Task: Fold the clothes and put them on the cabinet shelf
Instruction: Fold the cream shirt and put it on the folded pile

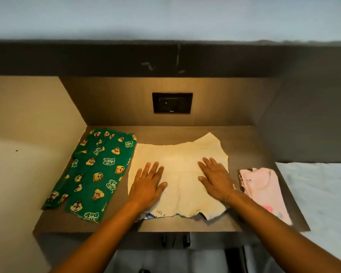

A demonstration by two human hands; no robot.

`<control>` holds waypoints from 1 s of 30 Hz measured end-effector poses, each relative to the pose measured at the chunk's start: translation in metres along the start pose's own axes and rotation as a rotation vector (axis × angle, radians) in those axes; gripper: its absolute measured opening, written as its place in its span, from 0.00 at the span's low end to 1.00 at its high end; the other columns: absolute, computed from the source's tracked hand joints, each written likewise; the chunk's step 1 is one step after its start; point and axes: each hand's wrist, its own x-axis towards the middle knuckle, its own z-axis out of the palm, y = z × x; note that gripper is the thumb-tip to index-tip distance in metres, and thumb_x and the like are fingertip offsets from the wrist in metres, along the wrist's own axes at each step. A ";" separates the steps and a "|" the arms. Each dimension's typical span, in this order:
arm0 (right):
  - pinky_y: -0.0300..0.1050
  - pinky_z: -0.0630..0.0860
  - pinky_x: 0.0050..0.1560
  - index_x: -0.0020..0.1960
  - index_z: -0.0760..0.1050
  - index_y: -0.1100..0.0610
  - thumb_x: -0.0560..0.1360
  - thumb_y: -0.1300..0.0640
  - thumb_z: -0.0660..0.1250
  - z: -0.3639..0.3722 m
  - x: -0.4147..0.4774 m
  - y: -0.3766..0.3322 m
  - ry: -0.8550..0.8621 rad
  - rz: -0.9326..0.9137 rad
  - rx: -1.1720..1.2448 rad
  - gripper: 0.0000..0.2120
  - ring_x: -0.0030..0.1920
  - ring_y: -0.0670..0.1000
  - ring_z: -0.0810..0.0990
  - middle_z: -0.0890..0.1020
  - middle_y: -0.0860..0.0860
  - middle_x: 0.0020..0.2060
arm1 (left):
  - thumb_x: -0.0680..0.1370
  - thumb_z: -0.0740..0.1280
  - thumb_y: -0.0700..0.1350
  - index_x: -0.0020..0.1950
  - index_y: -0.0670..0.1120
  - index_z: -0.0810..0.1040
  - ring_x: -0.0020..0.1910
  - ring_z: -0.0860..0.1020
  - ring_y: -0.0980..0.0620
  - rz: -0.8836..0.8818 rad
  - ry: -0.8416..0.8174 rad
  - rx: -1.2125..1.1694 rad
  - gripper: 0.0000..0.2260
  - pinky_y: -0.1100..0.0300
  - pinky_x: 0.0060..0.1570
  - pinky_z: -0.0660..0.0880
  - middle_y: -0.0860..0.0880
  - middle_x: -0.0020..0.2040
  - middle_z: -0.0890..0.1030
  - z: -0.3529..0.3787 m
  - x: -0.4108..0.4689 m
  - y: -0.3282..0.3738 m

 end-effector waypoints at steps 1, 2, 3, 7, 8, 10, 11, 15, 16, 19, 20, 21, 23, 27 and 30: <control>0.51 0.46 0.77 0.77 0.54 0.48 0.82 0.45 0.49 0.007 -0.007 0.008 -0.008 -0.001 -0.032 0.25 0.78 0.53 0.50 0.54 0.49 0.78 | 0.80 0.42 0.64 0.79 0.54 0.44 0.78 0.37 0.49 0.018 -0.010 -0.005 0.30 0.50 0.75 0.36 0.52 0.79 0.40 0.006 -0.006 -0.008; 0.49 0.46 0.76 0.77 0.55 0.48 0.82 0.46 0.49 0.009 -0.010 0.016 0.010 -0.009 -0.035 0.24 0.78 0.53 0.51 0.55 0.48 0.78 | 0.80 0.42 0.64 0.79 0.54 0.44 0.78 0.36 0.51 0.042 0.002 -0.029 0.30 0.52 0.75 0.36 0.53 0.79 0.38 0.007 -0.009 -0.016; 0.48 0.48 0.76 0.77 0.58 0.48 0.83 0.48 0.51 0.008 -0.010 0.022 0.034 -0.017 -0.034 0.23 0.78 0.53 0.54 0.58 0.48 0.77 | 0.81 0.45 0.63 0.79 0.54 0.47 0.78 0.38 0.53 0.065 0.026 -0.060 0.29 0.53 0.75 0.38 0.54 0.79 0.41 0.005 -0.011 -0.023; 0.49 0.65 0.70 0.68 0.73 0.48 0.79 0.48 0.62 -0.007 -0.002 0.025 0.102 0.010 -0.118 0.18 0.70 0.53 0.69 0.73 0.48 0.70 | 0.79 0.58 0.57 0.70 0.51 0.71 0.68 0.70 0.49 0.081 0.247 -0.011 0.21 0.47 0.65 0.66 0.51 0.69 0.74 -0.012 -0.012 -0.045; 0.49 0.67 0.67 0.66 0.75 0.47 0.78 0.47 0.64 -0.012 0.000 0.025 0.098 0.026 -0.149 0.17 0.68 0.53 0.70 0.75 0.47 0.68 | 0.78 0.61 0.56 0.66 0.51 0.75 0.62 0.73 0.48 0.056 0.274 0.030 0.18 0.47 0.60 0.69 0.51 0.63 0.78 -0.015 -0.010 -0.050; 0.49 0.70 0.63 0.62 0.78 0.46 0.76 0.45 0.67 -0.017 0.001 0.024 0.099 0.055 -0.166 0.16 0.64 0.52 0.72 0.78 0.46 0.64 | 0.76 0.67 0.53 0.60 0.52 0.79 0.56 0.75 0.48 -0.011 0.272 0.046 0.14 0.48 0.54 0.69 0.52 0.57 0.79 -0.018 -0.008 -0.057; 0.49 0.71 0.61 0.60 0.79 0.46 0.75 0.45 0.68 -0.018 0.002 0.023 0.121 0.064 -0.156 0.15 0.62 0.51 0.73 0.80 0.46 0.61 | 0.76 0.69 0.53 0.58 0.52 0.81 0.55 0.75 0.49 -0.040 0.275 0.022 0.12 0.49 0.53 0.69 0.53 0.55 0.79 -0.018 -0.006 -0.059; 0.45 0.72 0.55 0.49 0.81 0.46 0.75 0.47 0.68 -0.016 0.002 0.017 0.210 0.103 -0.121 0.06 0.54 0.49 0.75 0.83 0.45 0.52 | 0.75 0.70 0.52 0.47 0.54 0.83 0.50 0.73 0.51 -0.097 0.302 -0.038 0.05 0.54 0.47 0.65 0.55 0.48 0.81 -0.021 0.006 -0.058; 0.45 0.71 0.55 0.49 0.80 0.46 0.76 0.47 0.67 -0.016 0.002 0.016 0.212 0.104 -0.123 0.05 0.54 0.49 0.75 0.82 0.45 0.51 | 0.76 0.70 0.53 0.46 0.54 0.83 0.49 0.73 0.51 -0.097 0.309 -0.037 0.04 0.53 0.47 0.66 0.55 0.47 0.81 -0.022 0.008 -0.058; 0.48 0.69 0.54 0.48 0.78 0.47 0.78 0.48 0.64 -0.027 0.005 0.011 0.288 0.118 -0.077 0.06 0.51 0.50 0.76 0.83 0.46 0.48 | 0.77 0.68 0.51 0.46 0.53 0.82 0.46 0.74 0.52 -0.087 0.393 -0.090 0.05 0.51 0.49 0.70 0.53 0.45 0.82 -0.036 0.010 -0.057; 0.49 0.69 0.51 0.47 0.78 0.48 0.78 0.49 0.63 -0.037 0.008 0.008 0.351 0.118 -0.065 0.06 0.49 0.52 0.77 0.83 0.47 0.46 | 0.77 0.68 0.50 0.47 0.51 0.82 0.44 0.75 0.51 -0.083 0.444 -0.115 0.05 0.51 0.48 0.72 0.51 0.44 0.82 -0.046 0.012 -0.057; 0.49 0.68 0.49 0.46 0.78 0.50 0.78 0.50 0.63 -0.050 0.012 0.005 0.438 0.101 -0.064 0.06 0.47 0.55 0.78 0.83 0.49 0.44 | 0.77 0.68 0.49 0.49 0.50 0.82 0.42 0.76 0.49 -0.076 0.503 -0.132 0.05 0.51 0.46 0.74 0.49 0.43 0.83 -0.060 0.014 -0.055; 0.50 0.68 0.45 0.45 0.78 0.51 0.78 0.53 0.63 -0.083 0.016 -0.005 0.633 0.042 -0.057 0.06 0.45 0.57 0.78 0.83 0.50 0.42 | 0.77 0.70 0.45 0.51 0.47 0.82 0.40 0.77 0.47 -0.042 0.645 -0.170 0.05 0.51 0.42 0.76 0.45 0.42 0.82 -0.093 0.018 -0.051; 0.43 0.68 0.47 0.48 0.80 0.52 0.78 0.55 0.62 -0.131 0.005 -0.016 0.909 -0.109 -0.018 0.07 0.46 0.54 0.77 0.83 0.49 0.44 | 0.75 0.72 0.42 0.52 0.44 0.84 0.43 0.79 0.49 0.104 0.924 -0.190 0.07 0.53 0.42 0.76 0.46 0.45 0.84 -0.142 0.012 -0.047; 0.47 0.71 0.47 0.50 0.80 0.54 0.78 0.56 0.63 -0.116 -0.020 -0.012 0.927 -0.196 -0.024 0.07 0.46 0.55 0.77 0.83 0.52 0.44 | 0.74 0.73 0.41 0.52 0.44 0.84 0.48 0.79 0.47 0.160 0.902 -0.138 0.08 0.52 0.47 0.76 0.45 0.47 0.84 -0.127 -0.011 -0.053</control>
